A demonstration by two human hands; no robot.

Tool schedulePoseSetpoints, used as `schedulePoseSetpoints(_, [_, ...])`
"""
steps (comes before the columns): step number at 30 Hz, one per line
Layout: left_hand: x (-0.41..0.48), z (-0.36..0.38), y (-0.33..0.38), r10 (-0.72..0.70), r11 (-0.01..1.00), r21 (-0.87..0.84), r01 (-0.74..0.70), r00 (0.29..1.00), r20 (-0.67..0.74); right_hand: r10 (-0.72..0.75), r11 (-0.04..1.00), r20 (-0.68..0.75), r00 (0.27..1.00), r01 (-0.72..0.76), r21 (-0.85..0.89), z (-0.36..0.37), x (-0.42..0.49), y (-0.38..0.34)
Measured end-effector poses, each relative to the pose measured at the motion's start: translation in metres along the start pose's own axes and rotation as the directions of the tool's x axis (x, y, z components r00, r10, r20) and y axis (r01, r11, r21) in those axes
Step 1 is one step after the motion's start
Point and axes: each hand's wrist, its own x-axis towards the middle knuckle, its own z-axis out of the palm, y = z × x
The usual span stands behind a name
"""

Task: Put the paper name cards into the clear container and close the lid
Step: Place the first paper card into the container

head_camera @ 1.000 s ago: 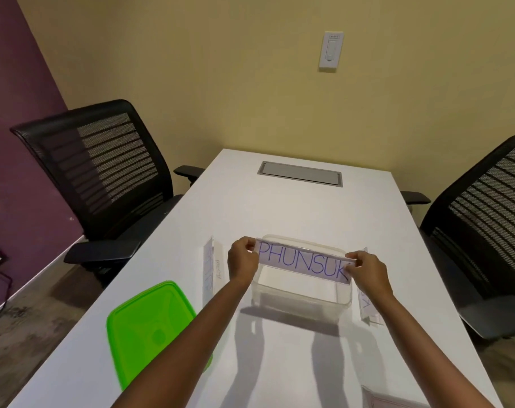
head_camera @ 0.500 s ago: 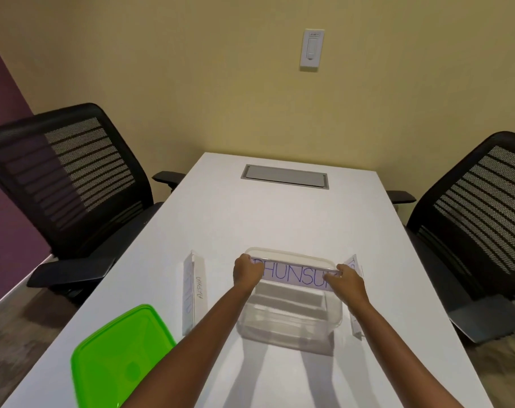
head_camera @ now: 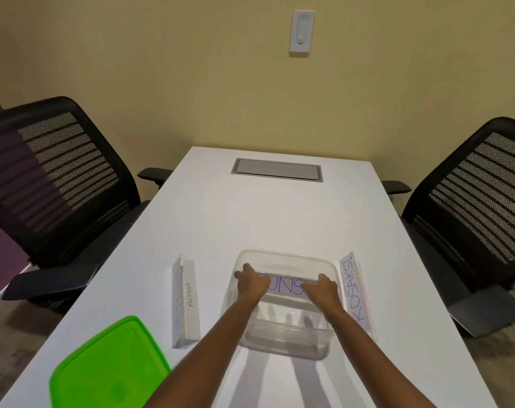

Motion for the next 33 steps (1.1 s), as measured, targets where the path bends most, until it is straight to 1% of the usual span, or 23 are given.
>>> schedulePoseSetpoints(5, [0.008, 0.007, -0.005, -0.016, 0.999, 0.032, 0.016, 1.0, 0.014, 0.068, 0.998, 0.026, 0.997, -0.068, 0.002, 0.009, 0.01, 0.006])
schedulePoseSetpoints(10, [0.016, 0.013, -0.009, -0.043, 0.998, 0.05, 0.042, 0.999, 0.015, 0.079, 0.997, 0.042, 0.996, -0.079, 0.004, 0.014, 0.017, 0.015])
schedulePoseSetpoints(18, [0.02, 0.017, -0.015, -0.032, 0.999, 0.024, 0.032, 0.999, 0.01, 0.07, 0.994, -0.05, 0.996, -0.066, 0.09, 0.022, 0.028, 0.024])
schedulePoseSetpoints(22, [0.018, 0.019, -0.02, -0.019, 1.0, 0.004, 0.019, 1.0, 0.017, 0.071, 0.984, -0.054, 0.996, -0.061, 0.17, 0.025, 0.021, 0.025])
schedulePoseSetpoints(28, [0.009, 0.018, -0.021, 0.027, 0.998, 0.057, -0.028, 0.999, 0.025, -0.023, 0.986, -0.078, 0.997, 0.036, 0.16, 0.023, 0.007, 0.024])
schedulePoseSetpoints(30, [0.004, 0.018, -0.02, 0.069, 0.994, 0.087, -0.07, 0.997, 0.019, -0.06, 0.987, -0.105, 0.993, 0.075, 0.144, 0.019, 0.004, 0.027])
schedulePoseSetpoints(33, [-0.006, 0.022, -0.02, 0.167, 0.98, 0.11, -0.164, 0.986, -0.017, -0.157, 0.975, -0.154, 0.976, 0.177, 0.131, 0.01, -0.006, 0.032])
